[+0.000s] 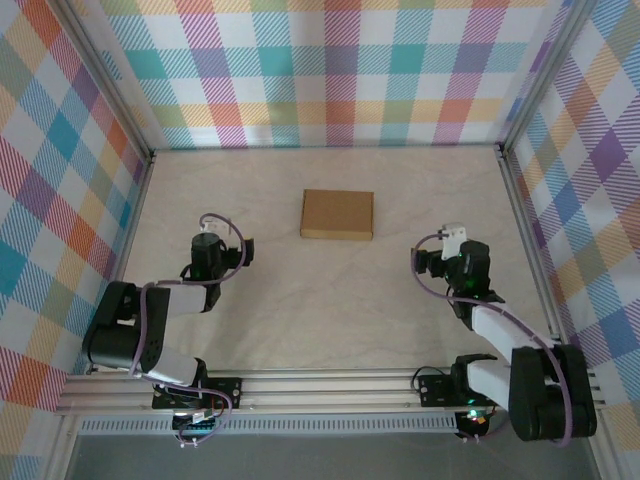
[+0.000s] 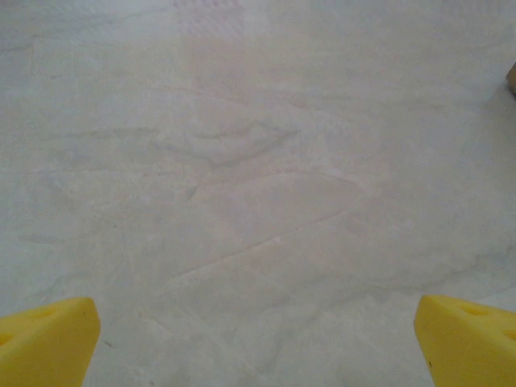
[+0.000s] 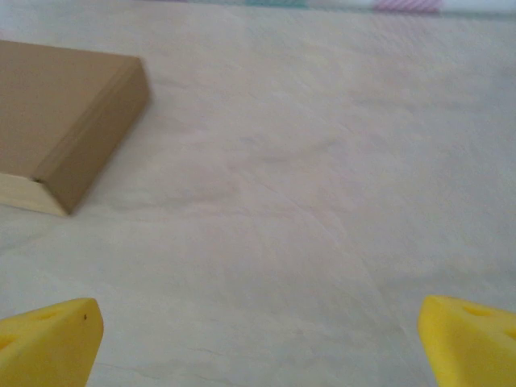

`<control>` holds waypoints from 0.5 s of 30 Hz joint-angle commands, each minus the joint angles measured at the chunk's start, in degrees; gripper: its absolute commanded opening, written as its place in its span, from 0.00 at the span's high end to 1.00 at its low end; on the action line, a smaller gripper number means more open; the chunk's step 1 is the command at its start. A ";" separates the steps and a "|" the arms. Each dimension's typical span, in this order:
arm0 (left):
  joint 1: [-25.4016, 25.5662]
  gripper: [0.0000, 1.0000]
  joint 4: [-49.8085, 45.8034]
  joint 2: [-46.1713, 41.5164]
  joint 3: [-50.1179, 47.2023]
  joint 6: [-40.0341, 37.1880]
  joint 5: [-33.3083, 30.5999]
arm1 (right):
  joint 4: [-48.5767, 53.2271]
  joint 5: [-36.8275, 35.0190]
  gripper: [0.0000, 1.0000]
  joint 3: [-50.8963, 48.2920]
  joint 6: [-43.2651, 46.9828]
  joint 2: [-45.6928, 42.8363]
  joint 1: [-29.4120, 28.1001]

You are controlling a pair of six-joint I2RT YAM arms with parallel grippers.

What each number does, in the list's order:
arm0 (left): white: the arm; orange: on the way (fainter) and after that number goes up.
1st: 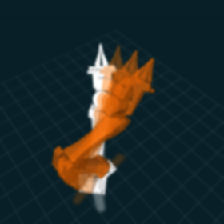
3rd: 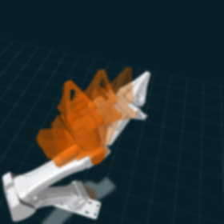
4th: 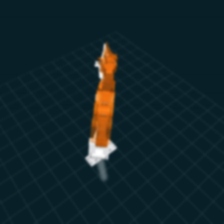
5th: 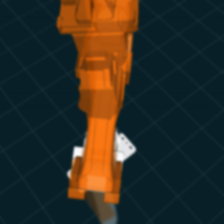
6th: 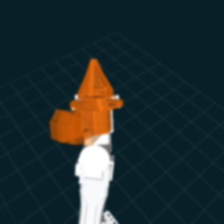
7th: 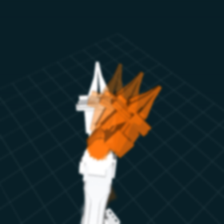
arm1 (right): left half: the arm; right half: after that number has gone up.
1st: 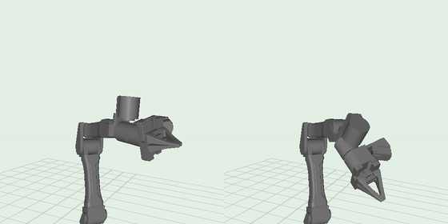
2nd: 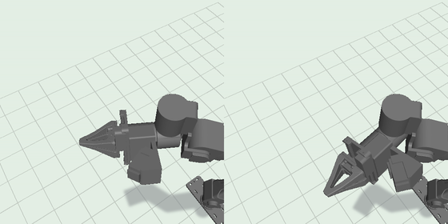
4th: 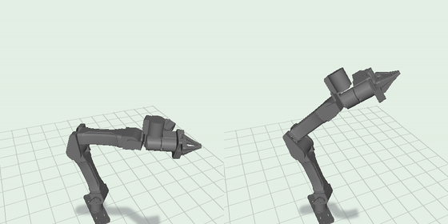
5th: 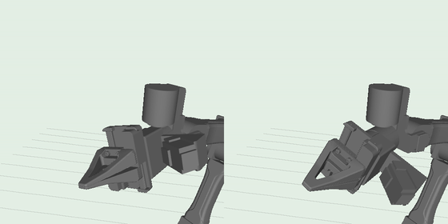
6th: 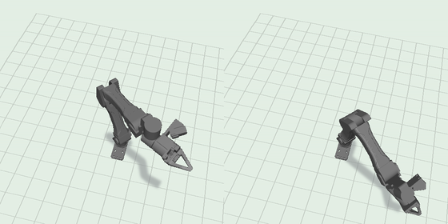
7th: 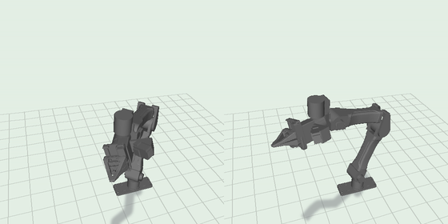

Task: Fold the paper box

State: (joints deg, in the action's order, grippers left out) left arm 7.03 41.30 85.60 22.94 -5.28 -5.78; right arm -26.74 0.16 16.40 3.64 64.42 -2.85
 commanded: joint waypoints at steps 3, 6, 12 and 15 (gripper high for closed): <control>-4.01 0.00 5.92 4.16 0.75 2.22 6.85 | -20.01 1.13 0.00 -0.72 -6.43 8.13 3.31; -4.21 0.00 4.32 4.04 1.40 3.56 4.08 | -24.71 2.29 0.00 1.62 -5.23 15.55 3.70; -4.13 0.00 4.16 3.99 1.50 3.39 3.80 | -25.60 4.08 0.00 4.75 -4.70 23.30 3.82; -4.10 0.00 4.23 4.07 1.50 3.35 3.77 | -23.09 3.23 0.00 5.98 -5.00 23.32 3.82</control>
State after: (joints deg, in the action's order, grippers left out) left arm 3.31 43.70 89.62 23.20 -2.52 -2.55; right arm -48.18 2.42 20.32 -0.67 87.90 0.47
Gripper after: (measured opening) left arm 0.999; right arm 0.996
